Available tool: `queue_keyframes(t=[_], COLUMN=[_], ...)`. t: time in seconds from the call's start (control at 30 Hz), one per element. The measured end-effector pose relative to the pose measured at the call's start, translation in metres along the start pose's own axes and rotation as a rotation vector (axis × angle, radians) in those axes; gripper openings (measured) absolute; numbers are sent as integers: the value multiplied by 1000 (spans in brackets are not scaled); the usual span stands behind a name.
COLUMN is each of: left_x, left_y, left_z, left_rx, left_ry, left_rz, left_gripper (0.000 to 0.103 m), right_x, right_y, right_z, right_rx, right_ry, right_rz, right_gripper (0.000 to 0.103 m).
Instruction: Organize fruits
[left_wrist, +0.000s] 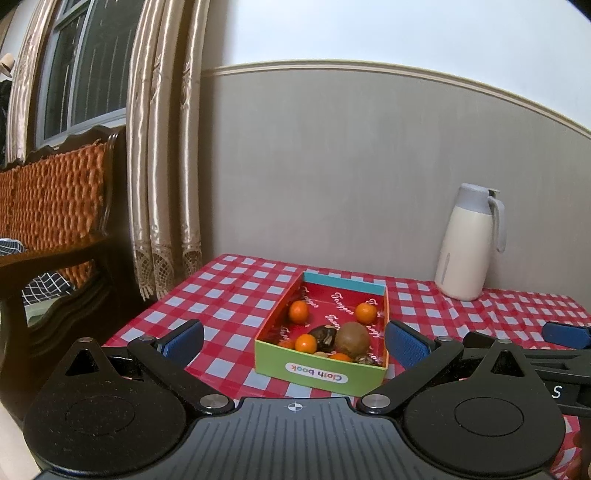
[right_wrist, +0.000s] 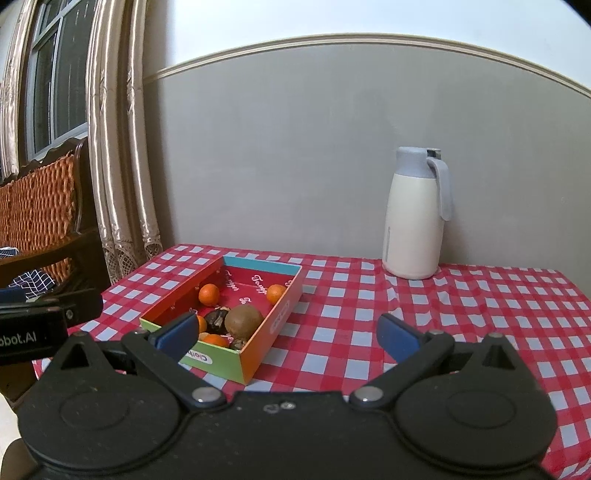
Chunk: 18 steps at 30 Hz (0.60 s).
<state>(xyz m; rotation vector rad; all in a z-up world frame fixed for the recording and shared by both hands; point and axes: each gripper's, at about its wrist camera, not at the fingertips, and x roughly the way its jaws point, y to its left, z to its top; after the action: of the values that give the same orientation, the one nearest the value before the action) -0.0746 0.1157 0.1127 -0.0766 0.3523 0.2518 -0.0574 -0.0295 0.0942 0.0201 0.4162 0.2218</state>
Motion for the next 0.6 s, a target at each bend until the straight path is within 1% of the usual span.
queue_keyframes(t=[0.2,0.3,0.47,0.6], left_x=[10,16,31,41], left_y=[-2,-3,-7,-16], left_z=[0,-1,-1,0], left_rx=[3,13,9,32], left_ry=[4,-7,-18,-28], left_rz=[-5,-7,-36,-45], left_gripper=[103,103,102,102], right_x=[8,14,27,40], right_y=[-1,-3,-9,-17], right_z=[0,1,2,1], right_rx=[0,1,12,31], right_ry=[5,10,15,31], right_rz=[-8,-10,-2,6], right_gripper=[103,103,103,103])
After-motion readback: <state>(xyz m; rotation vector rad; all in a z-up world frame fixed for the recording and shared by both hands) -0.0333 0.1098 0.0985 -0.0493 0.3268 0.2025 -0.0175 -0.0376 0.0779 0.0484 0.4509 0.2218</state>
